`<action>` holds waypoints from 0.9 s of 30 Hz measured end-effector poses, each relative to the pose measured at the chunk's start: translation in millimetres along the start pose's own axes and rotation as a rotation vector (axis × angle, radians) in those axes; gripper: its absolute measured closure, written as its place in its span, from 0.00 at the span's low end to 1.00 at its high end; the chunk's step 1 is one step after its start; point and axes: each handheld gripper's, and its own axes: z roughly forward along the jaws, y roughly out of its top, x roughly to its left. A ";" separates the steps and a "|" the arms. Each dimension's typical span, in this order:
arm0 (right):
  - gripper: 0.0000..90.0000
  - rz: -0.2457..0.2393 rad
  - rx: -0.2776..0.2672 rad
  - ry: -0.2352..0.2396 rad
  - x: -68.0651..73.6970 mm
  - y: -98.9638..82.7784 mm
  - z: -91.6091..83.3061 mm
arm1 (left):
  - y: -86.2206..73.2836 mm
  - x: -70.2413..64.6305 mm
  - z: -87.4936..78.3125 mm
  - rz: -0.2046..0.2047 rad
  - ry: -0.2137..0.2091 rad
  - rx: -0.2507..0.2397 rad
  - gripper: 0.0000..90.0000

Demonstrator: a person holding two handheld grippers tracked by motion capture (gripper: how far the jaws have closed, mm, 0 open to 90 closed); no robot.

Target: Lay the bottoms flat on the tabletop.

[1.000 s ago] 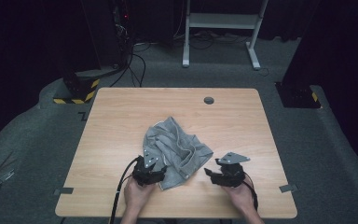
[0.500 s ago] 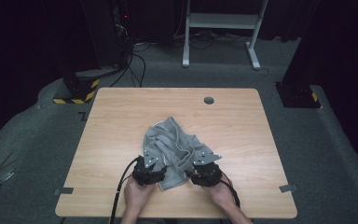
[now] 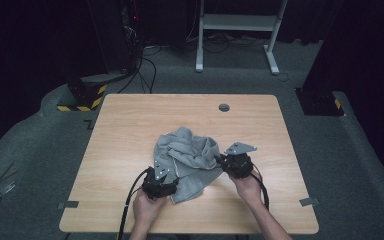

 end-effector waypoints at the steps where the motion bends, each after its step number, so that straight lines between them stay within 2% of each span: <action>1: 0.91 0.022 0.002 -0.024 -8.0 0.0 2.8 | 0.0 0.0 0.0 0.000 0.000 -0.001 0.37; 5: 0.91 0.149 0.056 -0.082 -38.3 -10.6 22.0 | 0.0 0.0 0.0 0.001 0.000 -0.001 0.37; 7: 0.82 0.187 0.085 -0.099 -43.3 -16.4 28.9 | 0.0 0.0 0.0 0.001 0.000 -0.001 0.37; 9: 0.71 0.202 0.092 -0.116 -40.8 -18.3 27.8 | 0.0 0.0 0.0 0.001 0.000 -0.001 0.37; 12: 0.62 0.166 0.063 -0.131 -30.9 -18.7 15.3 | 0.0 0.0 0.0 0.001 0.000 0.000 0.37; 15: 0.59 0.097 0.018 -0.132 -15.4 -19.2 -0.9 | 0.0 -0.1 0.0 0.002 0.001 0.000 0.37; 18: 0.59 0.039 -0.007 -0.074 1.1 -21.2 -10.5 | 0.0 -0.1 0.0 0.002 0.001 0.000 0.37; 19: 0.59 0.023 -0.001 -0.047 6.7 -22.0 -10.1 | 0.0 0.0 0.0 0.003 0.001 -0.001 0.37; 22: 0.57 -0.022 0.034 -0.003 20.3 -24.4 -1.6 | 0.0 -0.1 0.1 0.003 0.002 -0.001 0.37; 23: 0.55 -0.024 0.058 0.012 24.5 -24.9 5.1 | 0.0 -0.1 0.1 0.003 0.002 -0.001 0.37; 25: 0.53 -0.026 0.086 0.015 26.4 -24.6 16.1 | 0.0 -0.1 0.0 0.003 0.002 -0.001 0.37; 26: 0.54 -0.018 0.099 0.014 25.8 -23.9 23.5 | 0.0 -0.1 0.0 0.003 0.002 -0.001 0.37; 27: 0.59 -0.007 0.111 0.012 24.4 -22.7 29.0 | 0.0 -0.2 0.0 0.003 0.002 -0.001 0.37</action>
